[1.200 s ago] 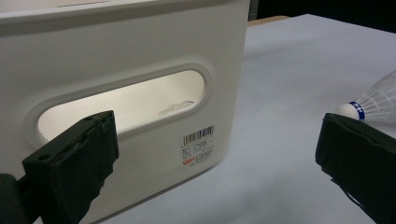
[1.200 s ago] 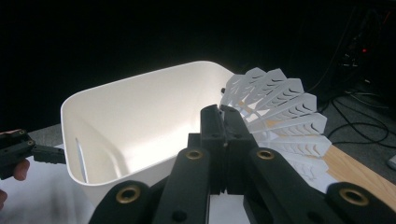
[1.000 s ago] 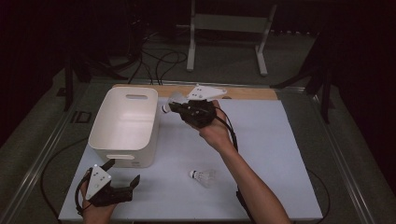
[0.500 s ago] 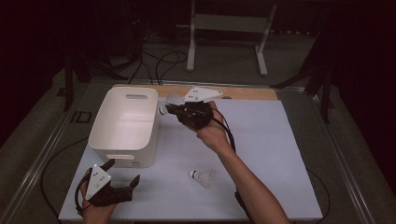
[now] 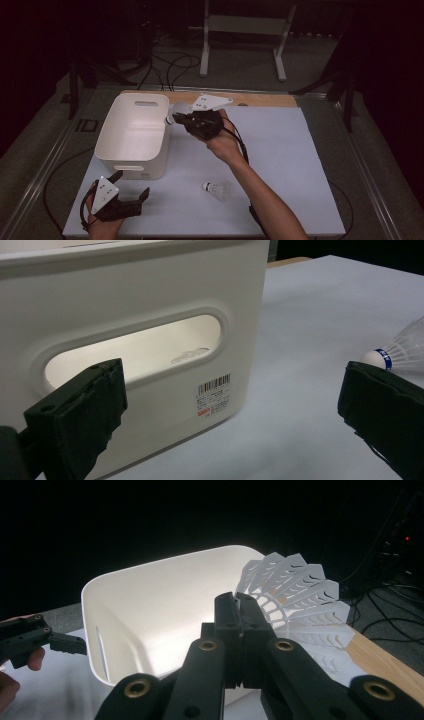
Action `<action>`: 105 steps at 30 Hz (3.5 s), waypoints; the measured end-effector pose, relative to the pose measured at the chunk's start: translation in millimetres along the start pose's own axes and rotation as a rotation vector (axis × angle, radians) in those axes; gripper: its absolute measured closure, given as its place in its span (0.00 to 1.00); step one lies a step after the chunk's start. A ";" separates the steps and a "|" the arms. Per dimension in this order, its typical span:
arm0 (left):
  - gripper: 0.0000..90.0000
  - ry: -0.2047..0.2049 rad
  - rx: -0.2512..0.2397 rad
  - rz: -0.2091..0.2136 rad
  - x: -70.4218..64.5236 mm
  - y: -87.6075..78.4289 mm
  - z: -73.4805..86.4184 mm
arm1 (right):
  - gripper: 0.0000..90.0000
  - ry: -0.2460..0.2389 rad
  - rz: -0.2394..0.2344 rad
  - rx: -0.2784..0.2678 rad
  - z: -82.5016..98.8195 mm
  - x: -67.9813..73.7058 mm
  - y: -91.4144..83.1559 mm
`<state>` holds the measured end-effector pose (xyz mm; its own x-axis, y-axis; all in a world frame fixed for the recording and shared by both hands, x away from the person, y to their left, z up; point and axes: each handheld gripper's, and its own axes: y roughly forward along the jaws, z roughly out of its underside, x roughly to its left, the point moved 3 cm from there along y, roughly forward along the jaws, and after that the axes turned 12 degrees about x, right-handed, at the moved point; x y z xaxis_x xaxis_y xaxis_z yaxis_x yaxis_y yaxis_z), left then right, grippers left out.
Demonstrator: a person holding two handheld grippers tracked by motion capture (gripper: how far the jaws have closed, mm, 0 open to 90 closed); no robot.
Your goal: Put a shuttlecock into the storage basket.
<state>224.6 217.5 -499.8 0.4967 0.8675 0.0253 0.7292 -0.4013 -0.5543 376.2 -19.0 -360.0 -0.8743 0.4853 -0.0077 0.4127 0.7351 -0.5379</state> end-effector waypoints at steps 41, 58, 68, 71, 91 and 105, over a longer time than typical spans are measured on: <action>0.00 -0.003 -0.008 -0.001 1.0 -1.5 0.1 | 0.99 -0.035 -0.036 0.018 -11.0 19.0 17.9; 0.00 0.001 -0.007 -0.004 1.4 -1.7 0.1 | 0.99 -0.063 -0.055 0.033 -17.9 32.2 28.8; 0.00 -0.001 -0.007 -0.003 1.4 -1.9 0.3 | 0.99 -0.076 -0.066 0.043 -20.7 36.4 35.3; 0.00 -0.005 -0.008 -0.003 1.5 -2.1 0.5 | 0.99 -0.079 -0.072 0.046 -21.8 38.2 37.7; 0.00 -0.003 -0.004 -0.004 1.5 -1.5 0.5 | 0.28 -0.016 -0.145 0.082 -14.6 32.4 39.0; 0.00 0.000 -0.003 -0.003 1.1 -1.1 0.3 | 0.14 0.013 -0.091 0.089 -1.7 19.5 26.7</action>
<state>224.2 219.0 -499.4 0.4942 0.8689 0.0266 0.7323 -0.3996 -0.5514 370.6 10.9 -373.1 -0.9035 0.4249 0.0554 0.3070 0.7320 -0.6082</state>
